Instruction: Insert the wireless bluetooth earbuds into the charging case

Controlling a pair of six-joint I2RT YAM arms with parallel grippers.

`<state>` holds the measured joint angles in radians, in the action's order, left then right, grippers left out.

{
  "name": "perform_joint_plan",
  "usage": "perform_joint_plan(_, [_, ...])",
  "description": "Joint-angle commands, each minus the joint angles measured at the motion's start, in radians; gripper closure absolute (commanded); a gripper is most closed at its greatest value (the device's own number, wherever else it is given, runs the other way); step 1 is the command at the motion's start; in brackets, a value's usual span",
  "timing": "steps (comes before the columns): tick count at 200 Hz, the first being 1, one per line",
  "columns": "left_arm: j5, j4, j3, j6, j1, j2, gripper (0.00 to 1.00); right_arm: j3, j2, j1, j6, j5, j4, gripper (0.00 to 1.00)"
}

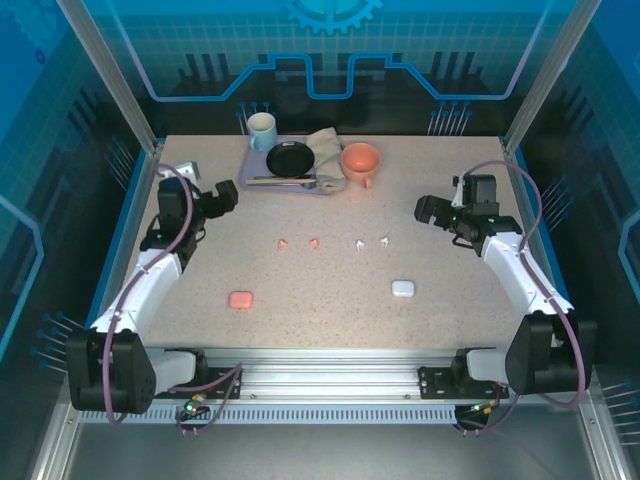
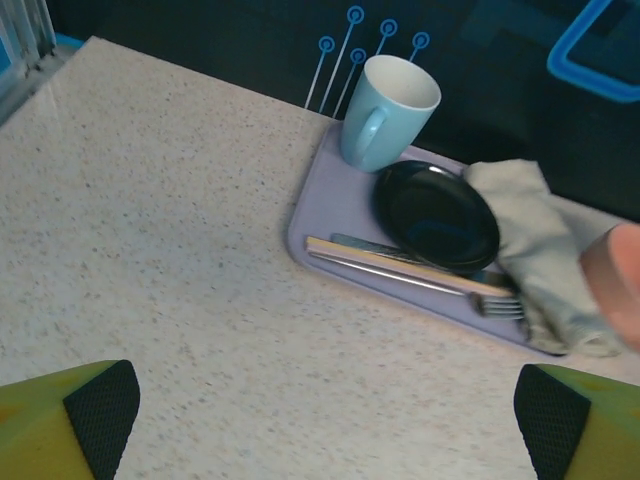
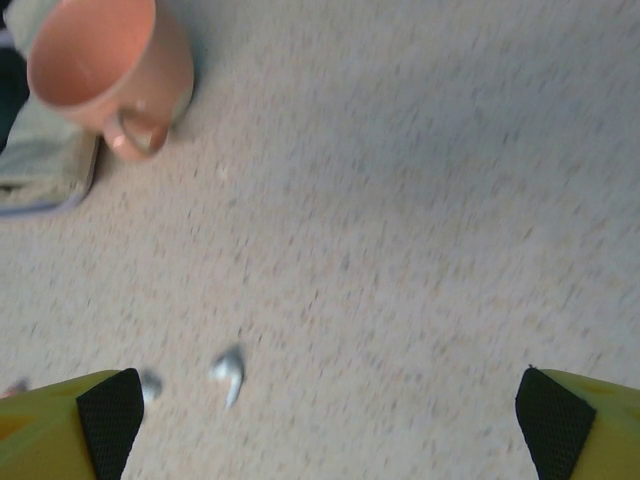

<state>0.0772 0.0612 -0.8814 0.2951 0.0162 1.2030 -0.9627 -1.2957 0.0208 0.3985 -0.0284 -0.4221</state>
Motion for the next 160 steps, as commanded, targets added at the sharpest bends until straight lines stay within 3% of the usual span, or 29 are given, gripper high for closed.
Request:
perform_joint_plan(1, [-0.094, 0.283, -0.102, 0.183, -0.002, 0.001, 0.01, 0.005, 0.023, 0.008, 0.035, -0.134, -0.15, 0.0])
perform_joint_plan(36, [-0.194, 0.364, -0.146, 0.282, -0.071, 0.028, 0.01, 0.033, 0.05, 0.088, 0.075, -0.103, -0.283, 0.02])
perform_joint_plan(86, [-0.191, 0.366, -0.128, 0.346, -0.244, 0.052, 0.01, 0.018, -0.011, 0.344, 0.17, 0.172, -0.419, 0.0])
perform_joint_plan(106, [-0.183, 0.347, -0.117, 0.366, -0.291, 0.052, 0.01, 0.016, -0.047, 0.403, 0.22, 0.253, -0.435, 0.0])
perform_joint_plan(160, [-0.168, 0.322, -0.14, 0.403, -0.387, 0.12, 0.01, 0.015, -0.102, 0.446, 0.234, 0.191, -0.407, 0.0])
